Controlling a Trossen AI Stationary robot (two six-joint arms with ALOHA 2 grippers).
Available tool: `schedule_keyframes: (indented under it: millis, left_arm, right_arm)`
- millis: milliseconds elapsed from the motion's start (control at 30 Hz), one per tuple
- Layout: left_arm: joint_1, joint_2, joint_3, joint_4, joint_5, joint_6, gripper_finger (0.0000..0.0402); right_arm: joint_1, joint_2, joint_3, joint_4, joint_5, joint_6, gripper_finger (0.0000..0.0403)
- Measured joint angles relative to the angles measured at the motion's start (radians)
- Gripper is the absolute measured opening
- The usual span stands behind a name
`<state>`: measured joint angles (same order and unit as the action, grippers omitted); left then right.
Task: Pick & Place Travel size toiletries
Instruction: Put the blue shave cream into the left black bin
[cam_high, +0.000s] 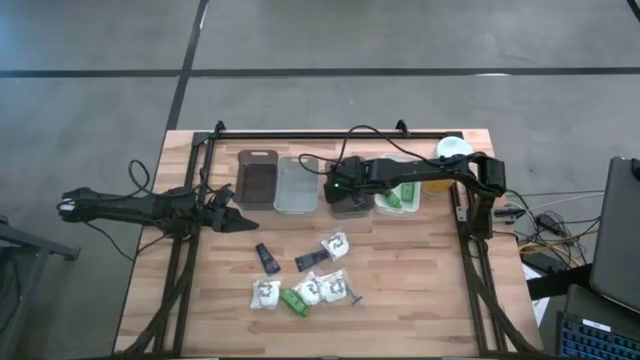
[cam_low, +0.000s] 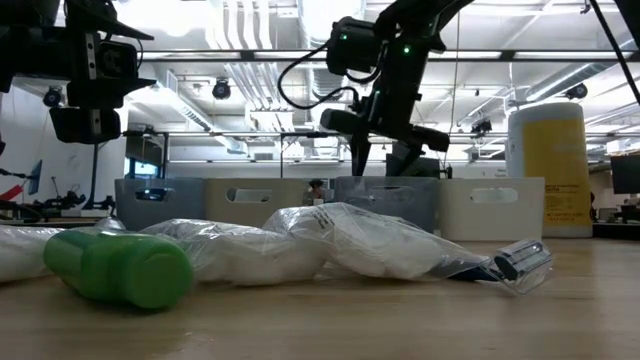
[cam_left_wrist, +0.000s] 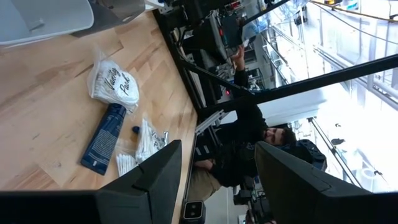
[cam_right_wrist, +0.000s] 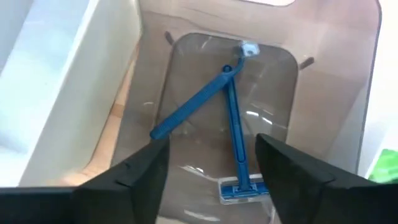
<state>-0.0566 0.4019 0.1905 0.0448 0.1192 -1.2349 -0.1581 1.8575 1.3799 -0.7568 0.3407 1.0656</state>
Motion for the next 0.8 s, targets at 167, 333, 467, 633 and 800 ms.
schedule_keyframes:
  millis: [167, 333, 467, 633, 800]
  left_arm:
    - [0.0, 0.0, 0.0, 0.0, 0.0, -0.007, 0.0209]
    - [0.0, 0.0, 0.0, 0.0, 0.0, -0.007, 0.0209]
    - [0.0, 0.0, 0.0, 0.0, 0.0, -0.016, 0.0209]
    - [0.0, 0.0, 0.0, 0.0, 0.0, -0.026, 0.0209]
    - [0.0, 0.0, 0.0, 0.0, 0.0, -0.004, 0.0209]
  right_arm:
    - [0.016, -0.029, 0.0, -0.006, -0.001, -0.027, 0.0289]
    - [0.027, -0.055, 0.0, -0.006, 0.006, -0.03, 0.0318]
    - [0.029, -0.061, 0.0, -0.009, 0.005, -0.051, 0.0338]
    - [0.028, -0.062, 0.0, -0.01, 0.002, -0.079, 0.0357]
    - [0.03, -0.062, 0.0, -0.01, 0.003, -0.084, 0.0363]
